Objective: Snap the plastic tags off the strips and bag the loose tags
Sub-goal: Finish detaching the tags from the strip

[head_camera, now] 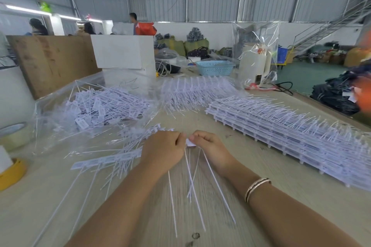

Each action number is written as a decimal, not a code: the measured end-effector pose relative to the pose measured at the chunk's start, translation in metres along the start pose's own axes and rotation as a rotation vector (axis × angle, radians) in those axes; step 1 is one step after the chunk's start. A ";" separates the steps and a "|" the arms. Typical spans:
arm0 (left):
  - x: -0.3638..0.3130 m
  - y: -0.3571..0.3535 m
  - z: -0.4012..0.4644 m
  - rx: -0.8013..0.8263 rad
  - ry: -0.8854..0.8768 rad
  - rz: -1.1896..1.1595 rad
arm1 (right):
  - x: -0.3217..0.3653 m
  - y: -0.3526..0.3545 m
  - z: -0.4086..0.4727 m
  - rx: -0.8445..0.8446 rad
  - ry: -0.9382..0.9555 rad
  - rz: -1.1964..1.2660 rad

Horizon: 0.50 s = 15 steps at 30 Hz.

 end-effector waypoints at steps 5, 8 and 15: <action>0.004 -0.013 -0.003 0.079 0.043 -0.440 | 0.003 -0.001 -0.001 0.049 0.027 0.004; 0.004 -0.014 -0.002 0.060 0.092 -0.617 | 0.006 -0.002 -0.002 -0.008 0.073 0.007; -0.004 -0.016 -0.002 0.007 0.202 -0.770 | 0.009 -0.002 -0.002 -0.082 0.160 0.018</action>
Point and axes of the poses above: each hand's wrist, its own z-axis towards the middle knuckle, its own y-axis out of the back of the hand, x = y × z, the point moved 3 cm from there along z, towards the middle knuckle, and after that the axes turned 4 degrees about -y, right-handed, at the moved point
